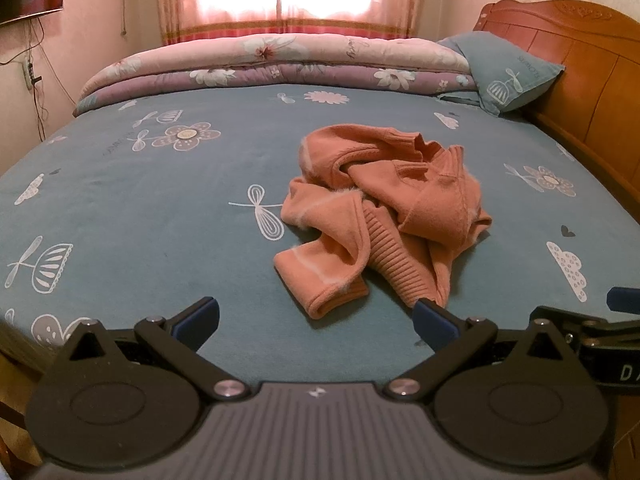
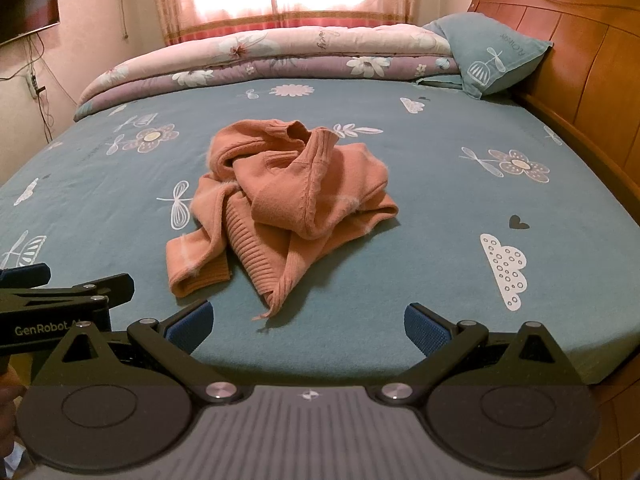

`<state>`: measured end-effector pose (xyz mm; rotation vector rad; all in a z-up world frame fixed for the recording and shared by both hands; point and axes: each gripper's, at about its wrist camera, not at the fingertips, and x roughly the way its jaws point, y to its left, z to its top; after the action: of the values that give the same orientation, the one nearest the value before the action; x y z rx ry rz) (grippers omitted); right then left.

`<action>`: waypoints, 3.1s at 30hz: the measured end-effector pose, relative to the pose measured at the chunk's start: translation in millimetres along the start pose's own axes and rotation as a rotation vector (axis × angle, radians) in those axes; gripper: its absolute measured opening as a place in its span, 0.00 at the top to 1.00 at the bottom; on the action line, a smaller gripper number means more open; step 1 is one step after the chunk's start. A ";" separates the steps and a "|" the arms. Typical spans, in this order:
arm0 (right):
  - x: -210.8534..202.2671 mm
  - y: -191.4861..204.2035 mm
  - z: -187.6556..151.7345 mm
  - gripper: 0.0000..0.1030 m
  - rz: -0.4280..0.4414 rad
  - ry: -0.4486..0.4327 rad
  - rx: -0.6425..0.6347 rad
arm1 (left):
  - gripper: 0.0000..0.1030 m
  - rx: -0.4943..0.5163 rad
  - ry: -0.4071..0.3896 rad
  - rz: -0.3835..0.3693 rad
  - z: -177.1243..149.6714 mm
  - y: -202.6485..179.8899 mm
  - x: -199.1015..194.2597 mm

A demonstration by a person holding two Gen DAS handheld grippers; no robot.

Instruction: Fold clothes

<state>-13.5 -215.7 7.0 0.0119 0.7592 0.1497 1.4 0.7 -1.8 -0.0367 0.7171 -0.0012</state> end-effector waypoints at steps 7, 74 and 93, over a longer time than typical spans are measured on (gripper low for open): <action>-0.8 -0.5 -3.5 0.00 0.005 -0.010 0.002 | 0.01 -0.011 0.004 -0.008 -1.2 2.4 3.9; 107.4 -39.2 49.2 0.00 0.139 -0.108 0.052 | 0.01 -0.048 -0.089 -0.156 56.0 53.2 111.2; 160.1 -19.0 75.2 0.46 0.176 -0.032 0.063 | 0.36 -0.064 -0.049 -0.088 35.1 110.4 116.6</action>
<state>155.1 -208.9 -49.3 0.1412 0.7300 0.2919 111.1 110.6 -55.7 -0.1287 0.6663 -0.0615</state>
